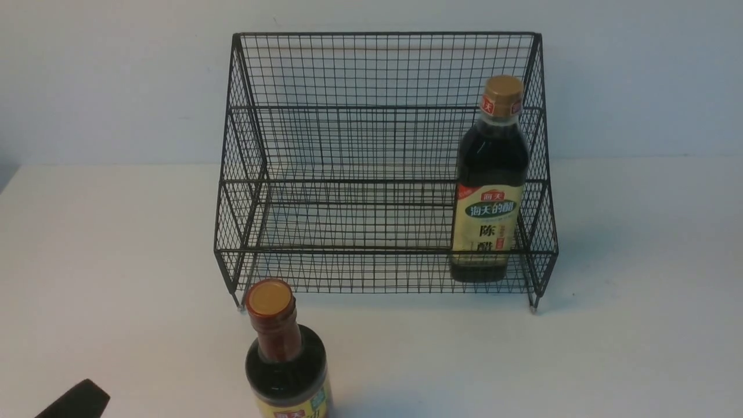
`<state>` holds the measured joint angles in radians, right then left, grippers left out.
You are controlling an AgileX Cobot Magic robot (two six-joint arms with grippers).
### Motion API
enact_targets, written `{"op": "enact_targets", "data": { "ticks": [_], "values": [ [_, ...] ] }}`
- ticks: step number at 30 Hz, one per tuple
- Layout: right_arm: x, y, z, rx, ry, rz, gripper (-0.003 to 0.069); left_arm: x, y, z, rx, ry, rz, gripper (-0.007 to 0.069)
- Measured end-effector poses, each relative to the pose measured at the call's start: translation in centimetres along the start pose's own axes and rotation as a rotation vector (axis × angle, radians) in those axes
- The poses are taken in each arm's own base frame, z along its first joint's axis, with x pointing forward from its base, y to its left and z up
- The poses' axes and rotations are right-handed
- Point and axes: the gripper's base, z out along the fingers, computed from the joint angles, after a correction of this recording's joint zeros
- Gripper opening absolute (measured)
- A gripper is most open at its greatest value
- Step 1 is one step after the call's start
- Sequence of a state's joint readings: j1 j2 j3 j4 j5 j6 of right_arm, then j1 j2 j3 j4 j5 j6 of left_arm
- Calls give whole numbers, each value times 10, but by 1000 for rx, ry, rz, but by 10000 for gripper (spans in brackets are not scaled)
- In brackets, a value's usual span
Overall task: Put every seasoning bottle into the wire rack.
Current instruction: Use the left arm to grab the condiment bottle closest to it
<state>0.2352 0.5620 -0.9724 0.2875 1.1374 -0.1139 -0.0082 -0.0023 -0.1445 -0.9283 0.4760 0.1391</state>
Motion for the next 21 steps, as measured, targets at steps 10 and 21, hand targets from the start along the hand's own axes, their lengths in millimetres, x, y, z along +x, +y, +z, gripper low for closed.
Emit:
{"op": "enact_targets", "data": {
  "ticks": [10,21],
  "values": [
    [16,-4,9,17,-65,9,-15,-43,-54,21,116,282,427,127],
    [14,-5,9,20,-91,13,-15,-54,-49,75,312,274,791,619]
  ]
}}
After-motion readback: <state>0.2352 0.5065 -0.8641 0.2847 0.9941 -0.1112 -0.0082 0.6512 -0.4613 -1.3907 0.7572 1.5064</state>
